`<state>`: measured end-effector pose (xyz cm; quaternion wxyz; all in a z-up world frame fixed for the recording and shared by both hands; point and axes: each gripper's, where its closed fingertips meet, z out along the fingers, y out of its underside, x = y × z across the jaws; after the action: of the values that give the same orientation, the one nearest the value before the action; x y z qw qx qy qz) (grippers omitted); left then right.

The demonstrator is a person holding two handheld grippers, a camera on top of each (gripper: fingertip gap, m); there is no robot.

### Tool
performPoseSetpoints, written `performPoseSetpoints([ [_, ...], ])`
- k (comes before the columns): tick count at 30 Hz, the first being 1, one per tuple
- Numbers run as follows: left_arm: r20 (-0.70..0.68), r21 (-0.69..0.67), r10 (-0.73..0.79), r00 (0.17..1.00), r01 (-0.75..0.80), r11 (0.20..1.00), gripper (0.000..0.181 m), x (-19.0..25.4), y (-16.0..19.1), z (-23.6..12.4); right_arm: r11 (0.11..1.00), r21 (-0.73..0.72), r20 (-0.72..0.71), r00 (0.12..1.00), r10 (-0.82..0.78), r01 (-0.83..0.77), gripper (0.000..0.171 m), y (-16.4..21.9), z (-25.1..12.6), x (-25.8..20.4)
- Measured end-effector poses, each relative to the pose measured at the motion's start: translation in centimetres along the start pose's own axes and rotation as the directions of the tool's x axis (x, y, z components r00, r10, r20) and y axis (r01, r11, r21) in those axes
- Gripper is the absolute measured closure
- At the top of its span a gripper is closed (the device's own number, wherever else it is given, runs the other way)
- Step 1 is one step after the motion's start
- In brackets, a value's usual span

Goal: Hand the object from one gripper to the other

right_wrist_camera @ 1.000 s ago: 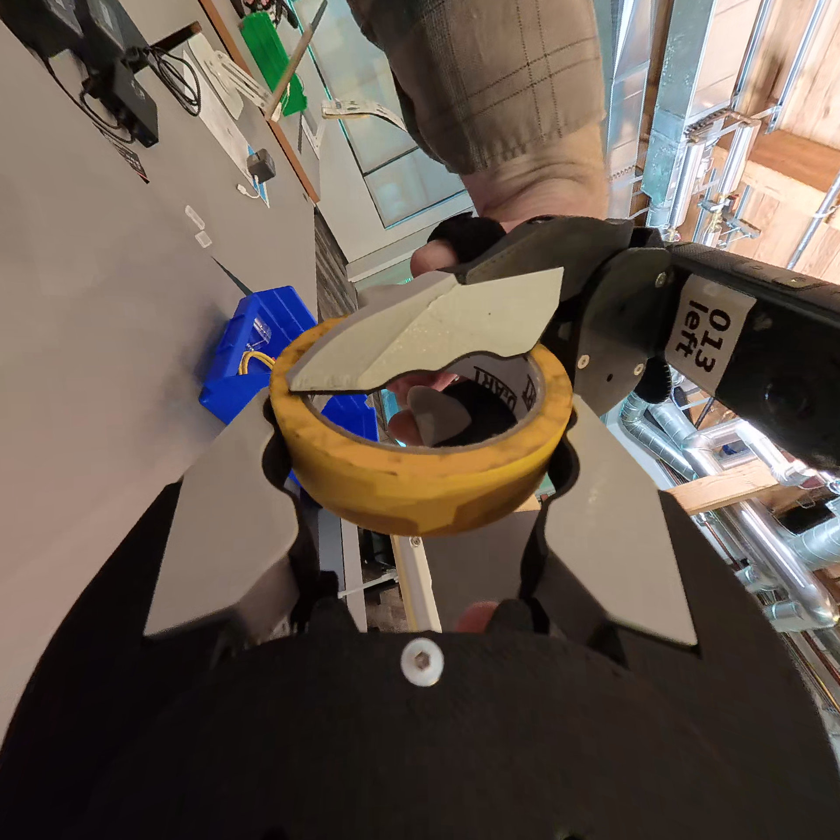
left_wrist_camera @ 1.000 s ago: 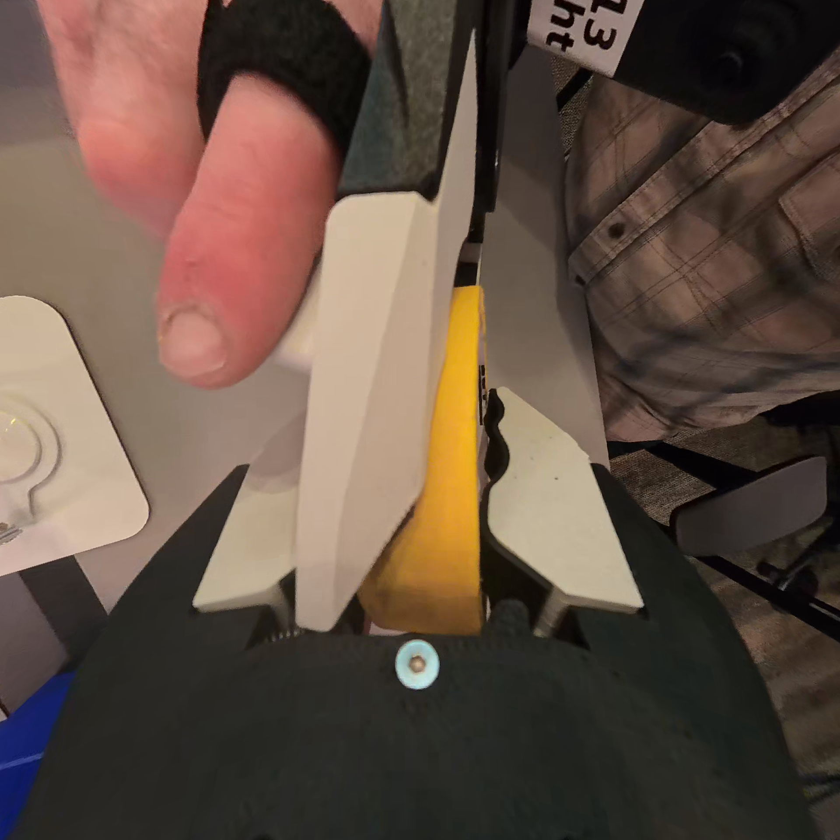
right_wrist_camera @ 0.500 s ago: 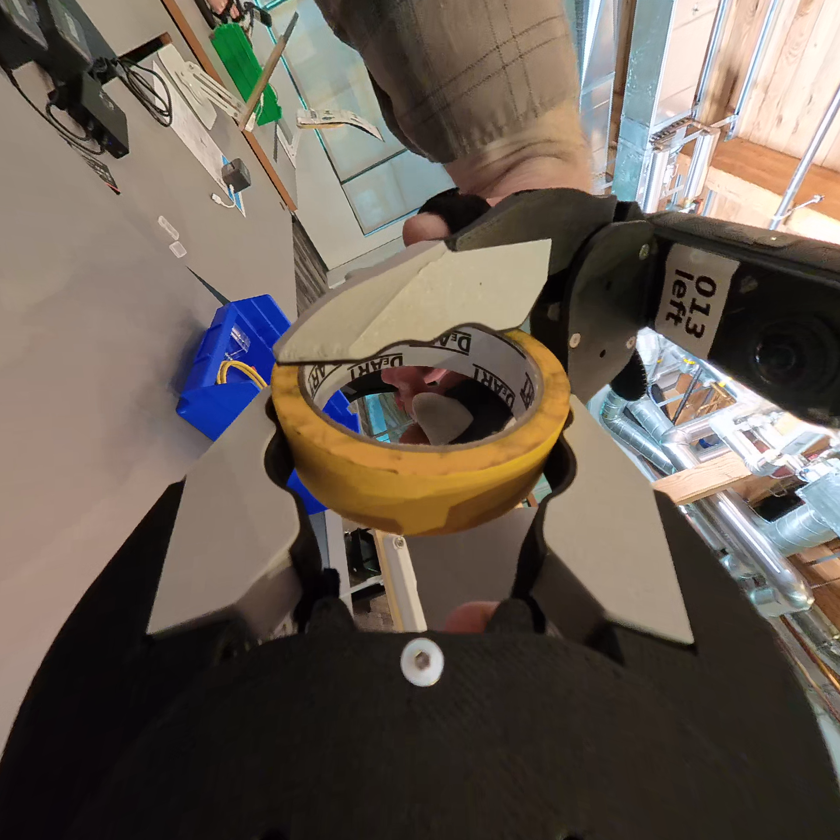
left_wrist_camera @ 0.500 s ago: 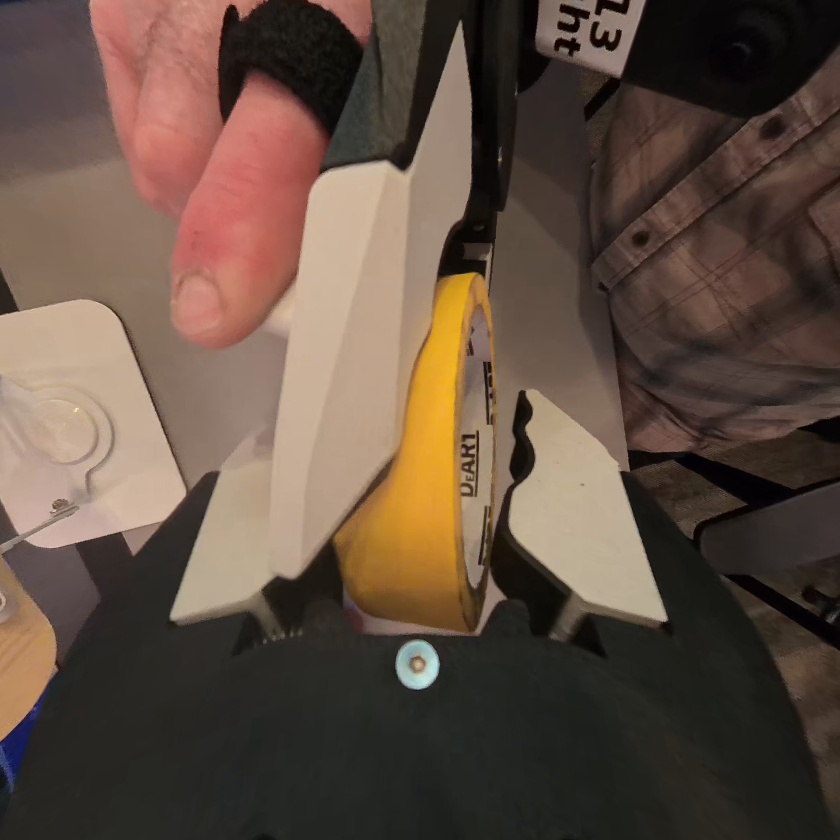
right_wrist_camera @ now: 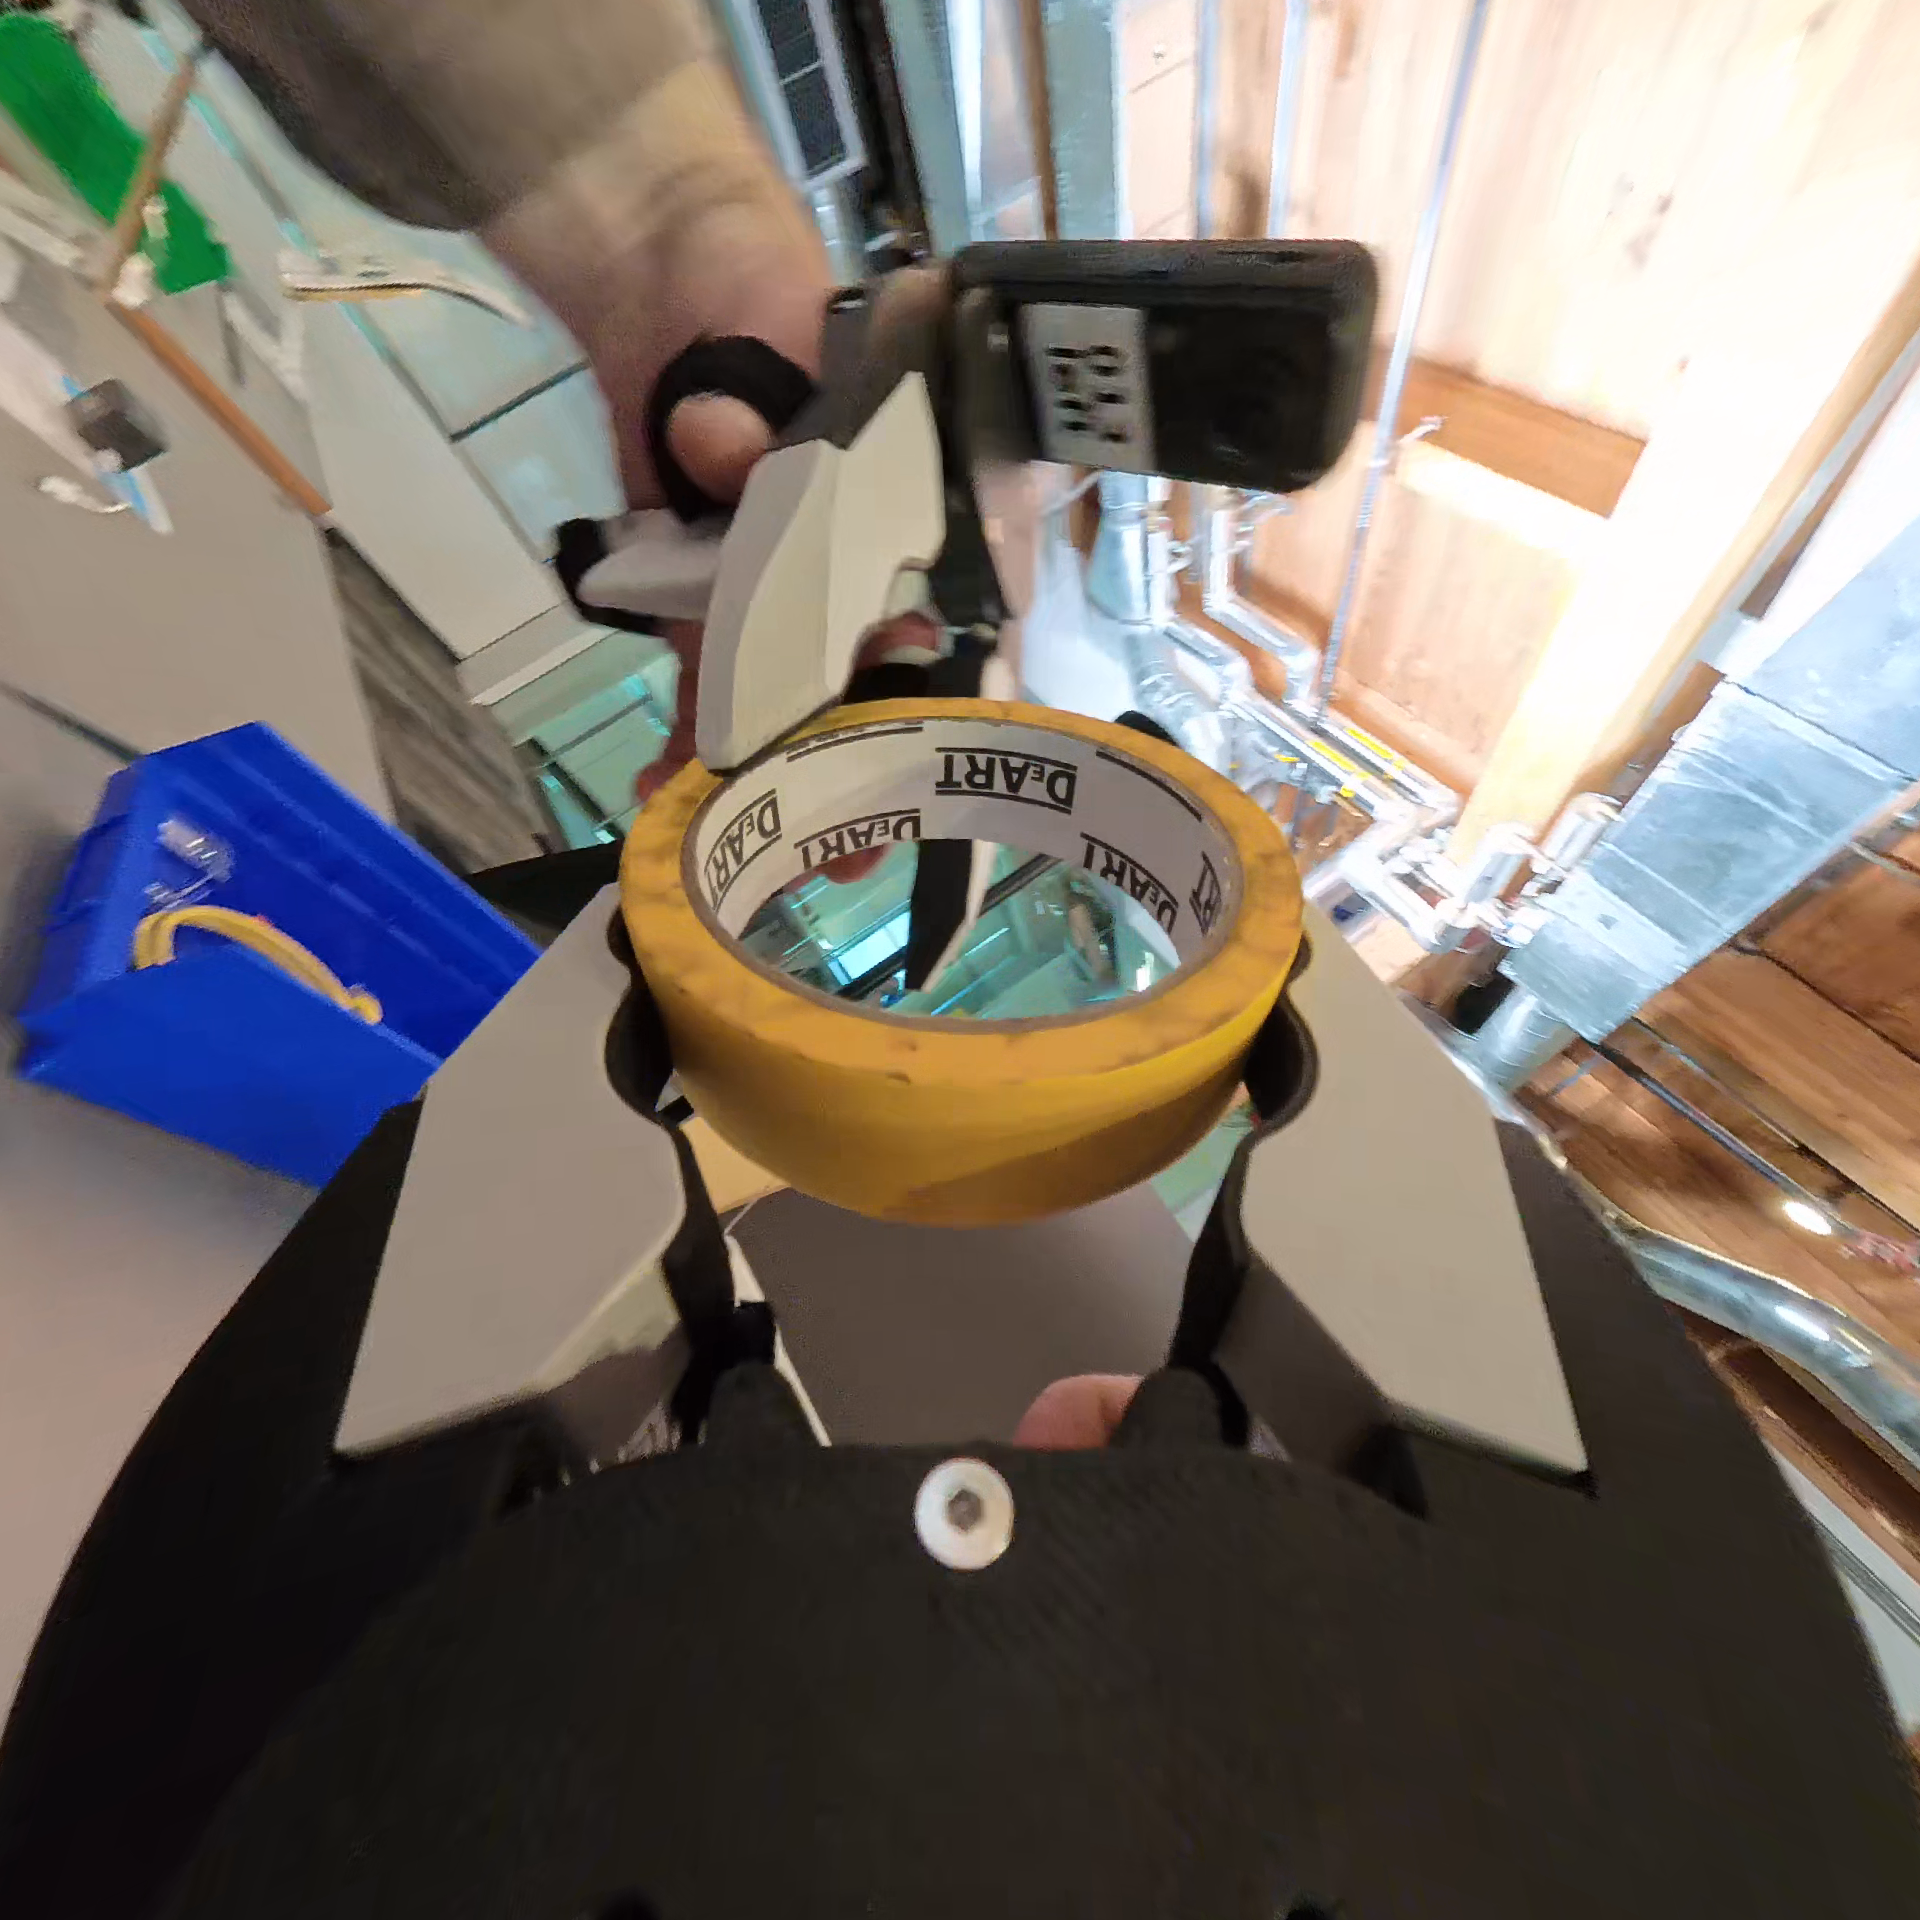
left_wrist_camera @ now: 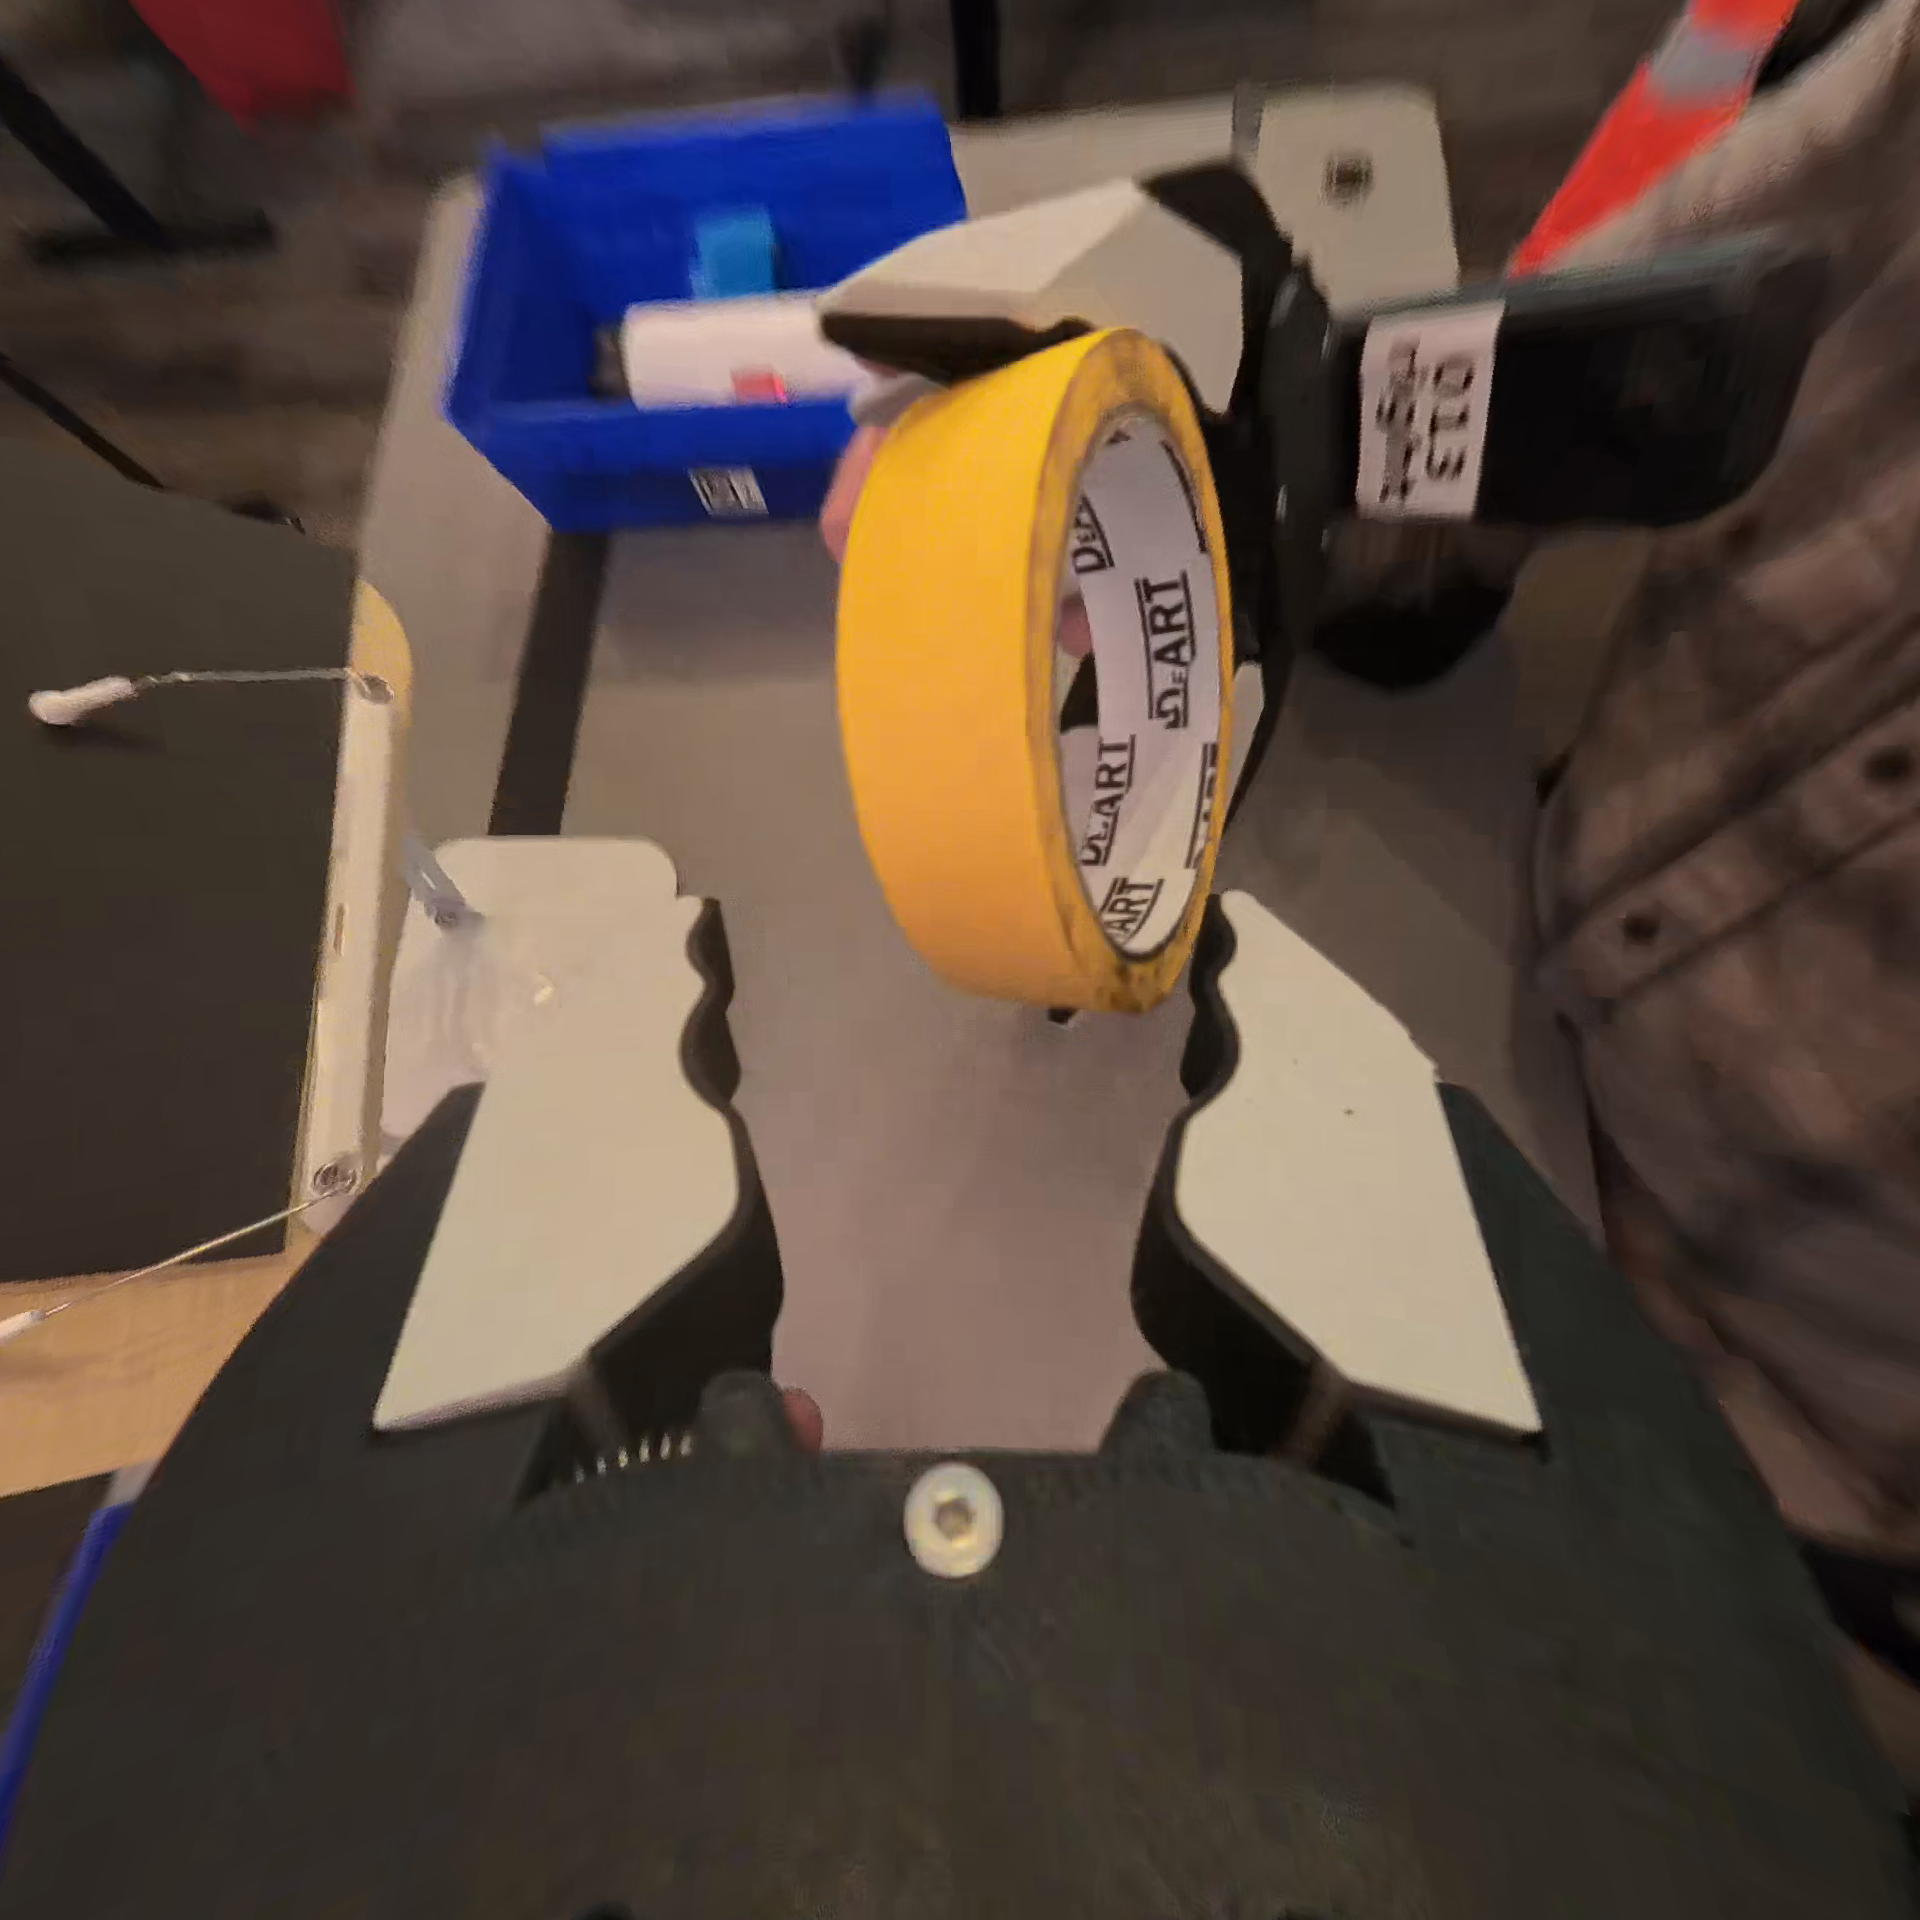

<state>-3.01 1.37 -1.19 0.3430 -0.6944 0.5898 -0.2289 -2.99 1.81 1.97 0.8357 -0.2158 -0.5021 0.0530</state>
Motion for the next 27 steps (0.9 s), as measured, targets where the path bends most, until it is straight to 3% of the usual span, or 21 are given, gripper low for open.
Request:
performPoseSetpoints([
  [5, -0.006, 0.404, -0.118, 0.993, 0.11, 0.908, 0.1, 0.1, -2.2, -1.4, 1.0, 0.029, -0.145, 0.989, -0.004, 0.008, 0.058, -0.7, -0.5, 1.9],
  [10, -0.076, 0.609, -0.128, 0.989, 0.147, 0.78, 0.108, 1.8, -3.1, 0.1, 0.999, 0.036, -0.235, 0.972, -0.02, 0.029, 0.058, -1.1, -0.8, 2.7],
  [14, -0.135, 0.673, -0.124, 0.983, 0.183, 0.717, 0.113, 2.7, -3.8, 1.2, 0.997, 0.05, -0.254, 0.966, -0.048, 0.063, 0.057, -1.4, -0.7, 2.3],
  [20, -0.167, 0.761, -0.131, 0.977, 0.213, 0.612, 0.137, 2.8, -4.5, 1.4, 0.996, 0.048, -0.266, 0.962, -0.056, 0.071, 0.057, -1.5, -0.6, 1.7],
  [27, -0.188, 0.77, -0.112, 0.976, 0.218, 0.599, 0.137, 3.7, -4.9, 1.7, 0.99, 0.058, -0.271, 0.956, -0.108, 0.128, 0.057, -2.2, -0.5, 1.0],
])
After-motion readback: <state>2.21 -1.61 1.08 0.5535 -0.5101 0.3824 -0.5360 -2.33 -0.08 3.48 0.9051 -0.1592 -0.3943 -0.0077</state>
